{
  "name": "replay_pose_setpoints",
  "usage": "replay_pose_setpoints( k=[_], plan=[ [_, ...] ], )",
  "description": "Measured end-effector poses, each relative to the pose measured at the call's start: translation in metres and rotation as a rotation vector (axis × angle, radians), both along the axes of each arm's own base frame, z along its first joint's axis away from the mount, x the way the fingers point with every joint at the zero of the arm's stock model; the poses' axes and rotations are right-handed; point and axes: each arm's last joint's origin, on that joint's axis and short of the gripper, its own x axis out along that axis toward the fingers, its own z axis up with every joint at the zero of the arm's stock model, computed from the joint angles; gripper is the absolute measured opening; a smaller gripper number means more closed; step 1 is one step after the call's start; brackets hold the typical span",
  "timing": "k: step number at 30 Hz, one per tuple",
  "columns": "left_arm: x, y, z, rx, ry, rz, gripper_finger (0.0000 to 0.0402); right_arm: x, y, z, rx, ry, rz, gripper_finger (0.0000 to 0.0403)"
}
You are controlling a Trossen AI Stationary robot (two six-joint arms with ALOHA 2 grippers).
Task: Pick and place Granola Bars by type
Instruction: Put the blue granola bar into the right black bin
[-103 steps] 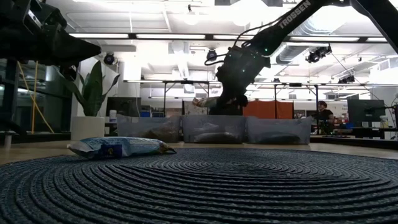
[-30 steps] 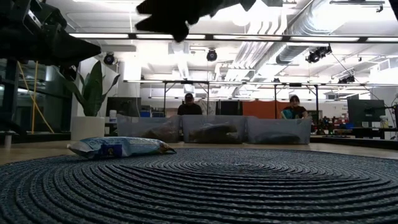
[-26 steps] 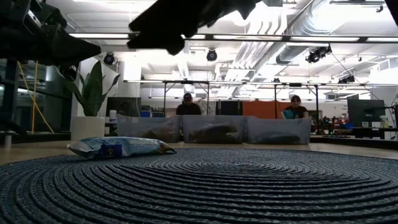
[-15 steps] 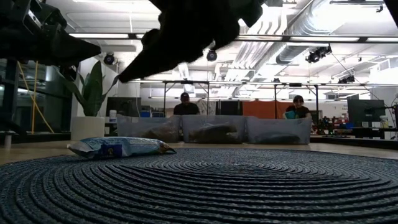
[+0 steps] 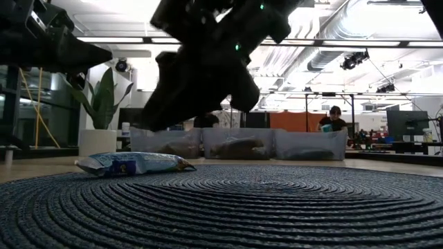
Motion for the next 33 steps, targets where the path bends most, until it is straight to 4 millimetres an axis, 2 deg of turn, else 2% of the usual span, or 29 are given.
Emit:
replay_pose_setpoints(
  k=[4,9,20,33],
  plan=[
    [0.000,0.000,0.000,0.000,0.001,0.001,0.0001,0.001,-0.002,-0.015,0.014,0.042,0.011,0.0207],
    [0.000,0.000,0.000,0.000,0.000,0.001,0.0001,0.002,-0.002,-0.023,0.020,0.060,0.018,0.0207],
    [0.000,0.000,0.000,0.000,0.000,0.002,0.0001,0.005,-0.018,-0.025,0.105,0.087,-0.045,0.0206],
    [0.000,0.000,0.000,0.000,0.000,0.002,0.0001,0.001,-0.024,-0.028,0.141,0.153,-0.015,0.0202]
  ],
)
